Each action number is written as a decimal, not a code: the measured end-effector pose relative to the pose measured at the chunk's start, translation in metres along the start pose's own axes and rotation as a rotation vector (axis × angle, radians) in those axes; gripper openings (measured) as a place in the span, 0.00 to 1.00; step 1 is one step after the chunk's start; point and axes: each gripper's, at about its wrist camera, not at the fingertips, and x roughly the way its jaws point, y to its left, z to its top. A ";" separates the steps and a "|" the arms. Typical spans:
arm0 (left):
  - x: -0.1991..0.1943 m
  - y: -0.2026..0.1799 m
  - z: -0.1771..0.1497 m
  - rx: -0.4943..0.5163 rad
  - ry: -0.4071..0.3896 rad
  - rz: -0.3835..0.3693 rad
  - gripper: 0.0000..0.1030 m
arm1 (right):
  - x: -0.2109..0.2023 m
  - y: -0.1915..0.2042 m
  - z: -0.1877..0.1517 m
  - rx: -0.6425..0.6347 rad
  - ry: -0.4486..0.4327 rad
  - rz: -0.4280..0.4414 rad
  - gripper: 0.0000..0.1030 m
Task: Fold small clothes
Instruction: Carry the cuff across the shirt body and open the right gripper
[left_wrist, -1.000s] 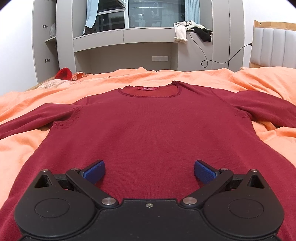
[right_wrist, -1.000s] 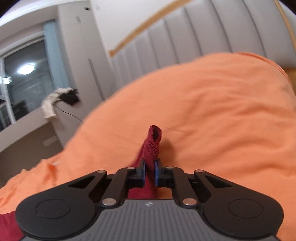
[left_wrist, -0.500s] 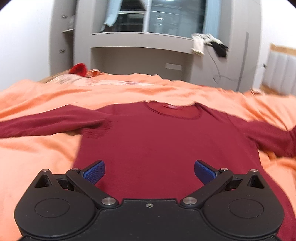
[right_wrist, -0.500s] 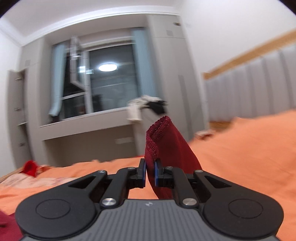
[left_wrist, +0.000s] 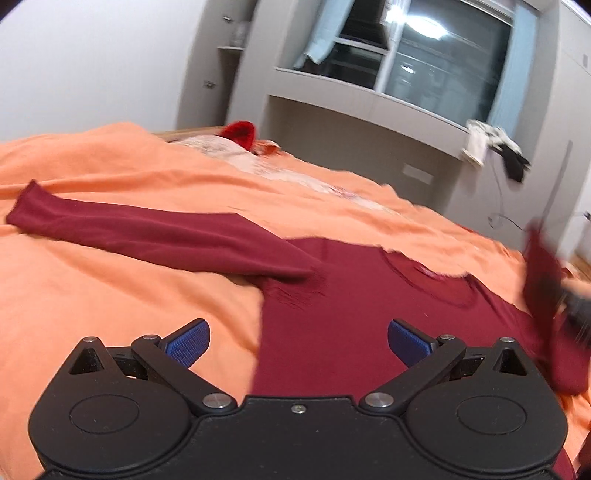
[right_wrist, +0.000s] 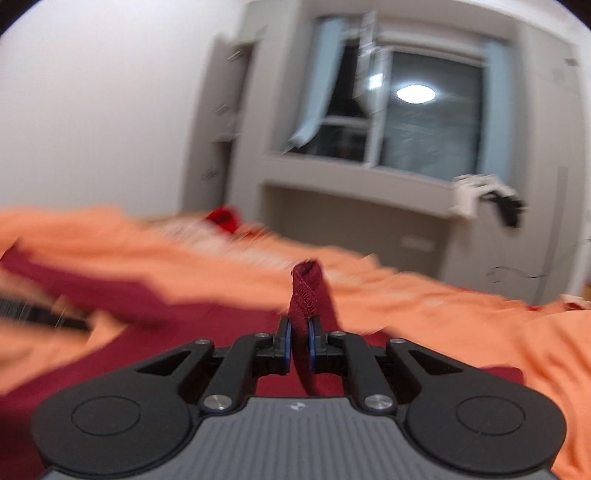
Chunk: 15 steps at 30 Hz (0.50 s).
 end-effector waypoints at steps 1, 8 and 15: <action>0.001 0.003 0.002 -0.008 -0.005 0.013 0.99 | 0.005 0.011 -0.005 -0.025 0.030 0.033 0.09; 0.003 0.011 0.004 -0.041 0.006 0.021 0.99 | -0.005 0.072 -0.034 -0.243 0.135 0.166 0.09; 0.008 0.005 0.000 -0.029 0.028 -0.011 0.99 | -0.032 0.099 -0.054 -0.404 0.171 0.270 0.16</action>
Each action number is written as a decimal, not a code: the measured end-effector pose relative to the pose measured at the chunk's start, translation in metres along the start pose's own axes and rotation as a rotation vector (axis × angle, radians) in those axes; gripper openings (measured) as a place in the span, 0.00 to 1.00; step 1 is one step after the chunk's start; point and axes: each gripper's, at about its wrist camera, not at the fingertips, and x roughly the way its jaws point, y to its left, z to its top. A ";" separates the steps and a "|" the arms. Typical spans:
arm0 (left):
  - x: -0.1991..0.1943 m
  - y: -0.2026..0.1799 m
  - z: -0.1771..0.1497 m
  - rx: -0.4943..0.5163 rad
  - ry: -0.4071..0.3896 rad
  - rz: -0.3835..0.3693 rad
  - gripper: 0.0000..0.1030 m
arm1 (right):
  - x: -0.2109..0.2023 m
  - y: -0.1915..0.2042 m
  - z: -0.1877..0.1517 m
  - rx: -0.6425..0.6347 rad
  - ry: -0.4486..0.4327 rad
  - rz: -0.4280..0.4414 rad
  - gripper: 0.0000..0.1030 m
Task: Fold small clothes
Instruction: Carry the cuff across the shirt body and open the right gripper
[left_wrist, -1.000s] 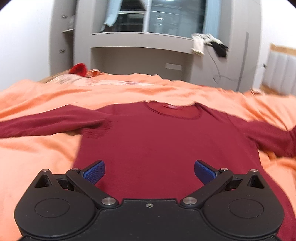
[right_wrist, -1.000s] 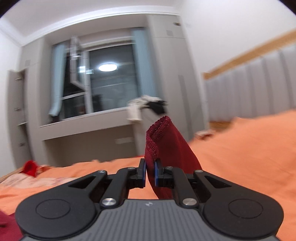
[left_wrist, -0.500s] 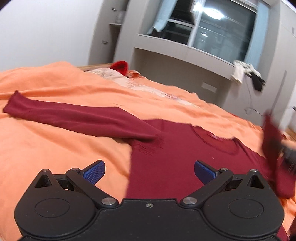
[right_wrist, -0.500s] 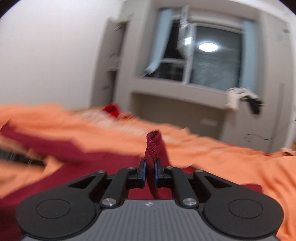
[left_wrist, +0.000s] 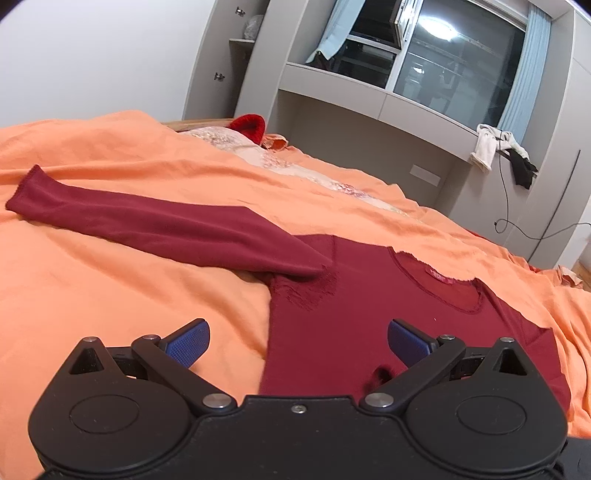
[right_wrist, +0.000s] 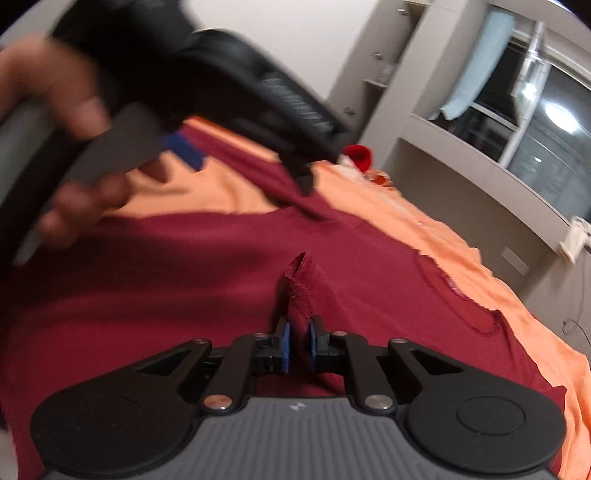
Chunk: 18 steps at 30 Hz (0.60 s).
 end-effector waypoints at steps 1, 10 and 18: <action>0.001 -0.001 -0.001 0.002 0.005 -0.006 0.99 | -0.001 0.001 -0.003 -0.004 0.000 0.016 0.17; 0.012 -0.015 -0.016 0.069 0.046 -0.051 0.99 | -0.051 -0.036 -0.039 0.078 -0.027 0.001 0.74; 0.022 -0.045 -0.040 0.220 0.101 -0.033 0.99 | -0.067 -0.124 -0.082 0.271 0.003 -0.306 0.91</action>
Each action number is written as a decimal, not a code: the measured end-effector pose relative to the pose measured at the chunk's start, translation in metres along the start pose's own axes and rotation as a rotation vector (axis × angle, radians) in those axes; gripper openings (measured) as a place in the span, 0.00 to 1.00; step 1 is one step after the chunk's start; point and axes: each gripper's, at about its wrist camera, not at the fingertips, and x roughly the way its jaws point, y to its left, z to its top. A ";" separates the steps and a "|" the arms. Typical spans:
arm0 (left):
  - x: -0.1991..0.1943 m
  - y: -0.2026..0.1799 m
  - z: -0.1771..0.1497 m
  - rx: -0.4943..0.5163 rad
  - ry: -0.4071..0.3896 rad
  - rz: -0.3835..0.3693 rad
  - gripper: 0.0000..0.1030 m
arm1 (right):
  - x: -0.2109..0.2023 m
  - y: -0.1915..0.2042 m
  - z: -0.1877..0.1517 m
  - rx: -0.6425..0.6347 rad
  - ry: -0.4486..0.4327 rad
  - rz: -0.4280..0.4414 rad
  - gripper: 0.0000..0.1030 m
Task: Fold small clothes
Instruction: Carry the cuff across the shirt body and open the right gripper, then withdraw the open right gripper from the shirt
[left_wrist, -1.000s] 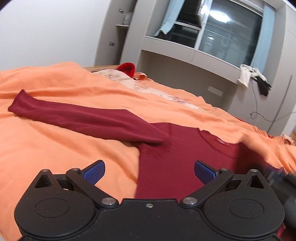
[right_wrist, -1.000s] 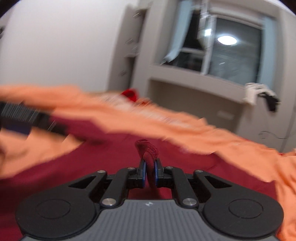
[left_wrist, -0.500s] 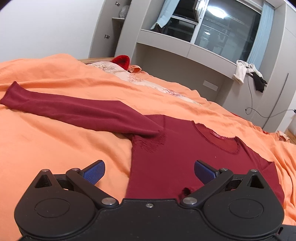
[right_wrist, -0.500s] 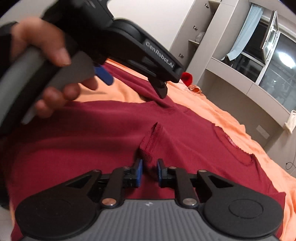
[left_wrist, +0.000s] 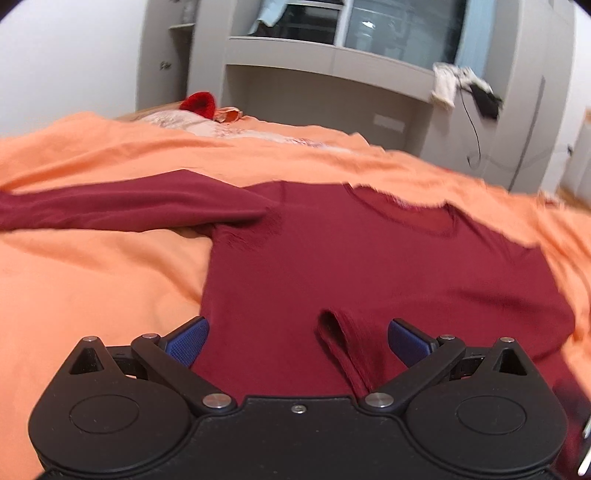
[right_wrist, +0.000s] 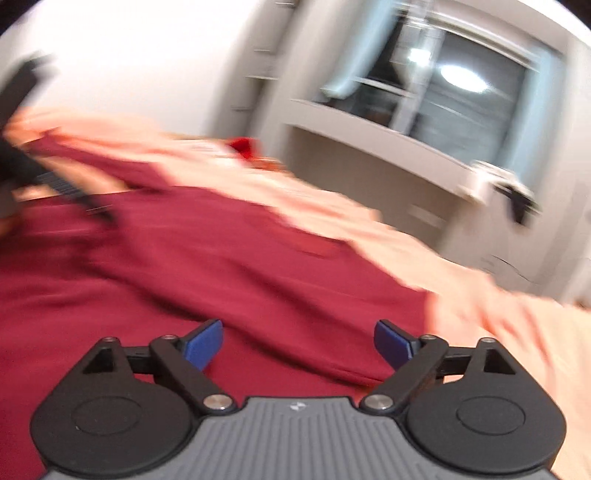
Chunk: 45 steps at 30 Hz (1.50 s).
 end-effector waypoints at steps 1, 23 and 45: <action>0.001 -0.004 -0.003 0.033 -0.002 0.016 0.99 | 0.005 -0.012 -0.004 0.025 0.017 -0.045 0.91; 0.001 -0.024 -0.018 0.153 -0.013 0.071 1.00 | 0.052 -0.052 -0.035 -0.020 0.125 -0.211 0.05; -0.001 -0.036 -0.026 0.260 -0.003 0.080 1.00 | 0.051 -0.122 -0.031 0.361 0.163 -0.242 0.87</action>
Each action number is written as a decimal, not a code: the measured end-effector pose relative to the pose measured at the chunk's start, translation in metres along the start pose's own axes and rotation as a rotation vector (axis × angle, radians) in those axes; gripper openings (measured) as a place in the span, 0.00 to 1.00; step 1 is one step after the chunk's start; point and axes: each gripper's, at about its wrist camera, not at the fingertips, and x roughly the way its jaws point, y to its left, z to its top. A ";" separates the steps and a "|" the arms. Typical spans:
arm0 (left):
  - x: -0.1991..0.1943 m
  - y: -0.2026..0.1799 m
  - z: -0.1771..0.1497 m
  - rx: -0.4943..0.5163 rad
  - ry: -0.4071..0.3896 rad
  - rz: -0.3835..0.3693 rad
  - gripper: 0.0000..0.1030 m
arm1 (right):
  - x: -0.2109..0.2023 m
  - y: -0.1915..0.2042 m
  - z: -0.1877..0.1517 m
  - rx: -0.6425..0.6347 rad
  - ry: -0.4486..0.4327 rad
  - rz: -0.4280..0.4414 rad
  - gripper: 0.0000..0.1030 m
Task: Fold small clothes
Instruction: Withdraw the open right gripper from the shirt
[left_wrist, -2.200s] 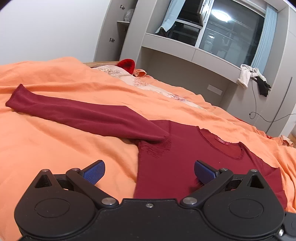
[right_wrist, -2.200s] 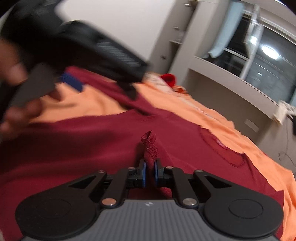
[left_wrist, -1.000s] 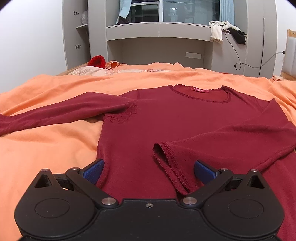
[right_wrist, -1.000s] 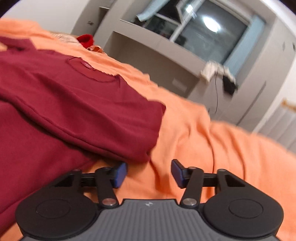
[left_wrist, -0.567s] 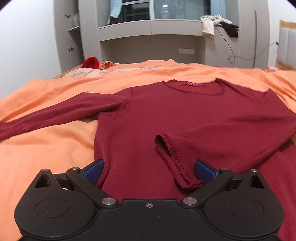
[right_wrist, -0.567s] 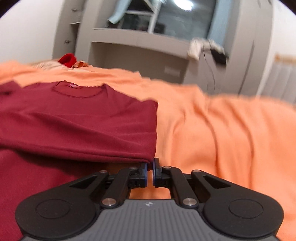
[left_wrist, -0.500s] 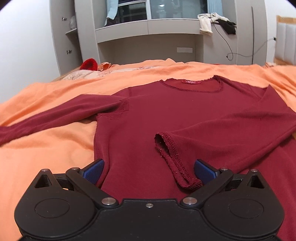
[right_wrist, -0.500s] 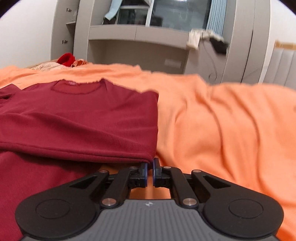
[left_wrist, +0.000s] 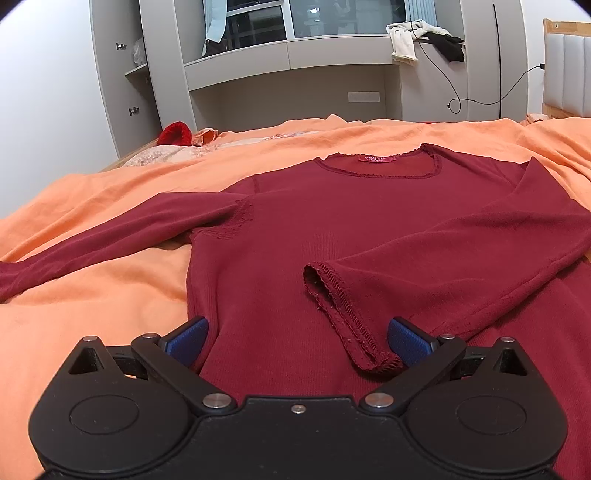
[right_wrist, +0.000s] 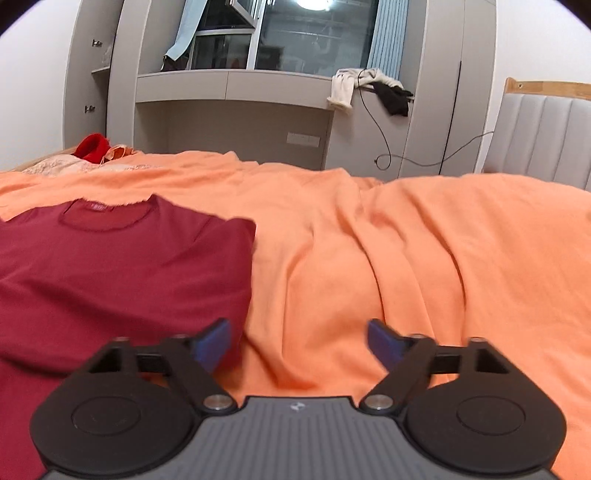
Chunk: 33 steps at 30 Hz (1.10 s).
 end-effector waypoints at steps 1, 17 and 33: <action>0.000 0.000 0.000 0.002 0.000 0.001 1.00 | 0.004 0.001 0.003 0.005 -0.022 -0.017 0.88; -0.001 -0.011 -0.007 0.061 -0.031 0.033 1.00 | 0.110 0.027 0.025 0.034 -0.055 -0.106 0.94; -0.009 0.024 0.003 -0.064 -0.055 -0.041 0.99 | 0.047 0.018 0.023 0.049 -0.112 -0.019 1.00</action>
